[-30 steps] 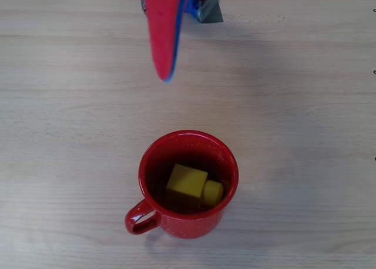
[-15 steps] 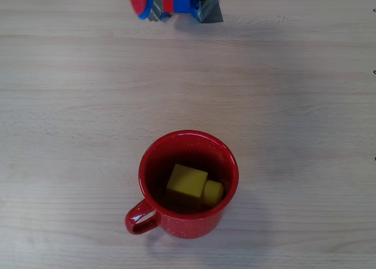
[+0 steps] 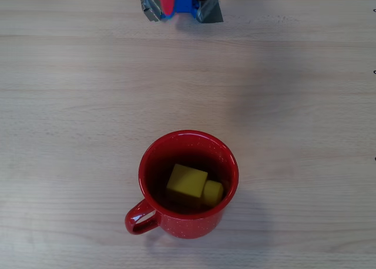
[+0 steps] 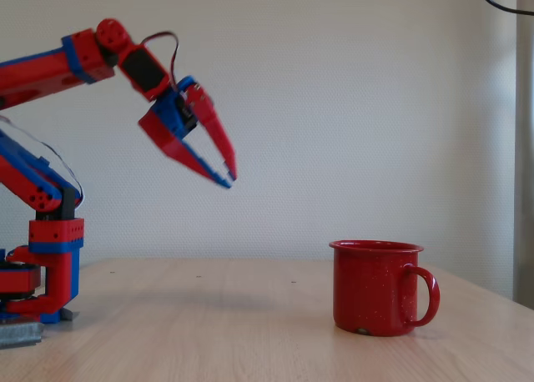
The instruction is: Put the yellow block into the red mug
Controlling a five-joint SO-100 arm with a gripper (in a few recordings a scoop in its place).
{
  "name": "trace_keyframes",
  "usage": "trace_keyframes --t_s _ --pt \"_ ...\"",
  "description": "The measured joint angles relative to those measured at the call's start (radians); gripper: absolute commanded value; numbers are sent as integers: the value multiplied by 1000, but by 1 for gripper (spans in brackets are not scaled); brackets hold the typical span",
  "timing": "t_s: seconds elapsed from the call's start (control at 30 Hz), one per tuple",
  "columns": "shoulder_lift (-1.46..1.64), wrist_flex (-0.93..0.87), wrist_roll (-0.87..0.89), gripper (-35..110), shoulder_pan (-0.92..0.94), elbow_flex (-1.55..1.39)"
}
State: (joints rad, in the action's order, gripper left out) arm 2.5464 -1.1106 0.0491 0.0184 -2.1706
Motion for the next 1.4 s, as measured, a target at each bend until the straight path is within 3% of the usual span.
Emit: trace_keyframes --t_s 0.5,0.87,1.4 --pt "508 41 6 0 -78 -612" --pt "715 41 6 0 -77 -854" --pt "742 34 6 0 -78 -864"
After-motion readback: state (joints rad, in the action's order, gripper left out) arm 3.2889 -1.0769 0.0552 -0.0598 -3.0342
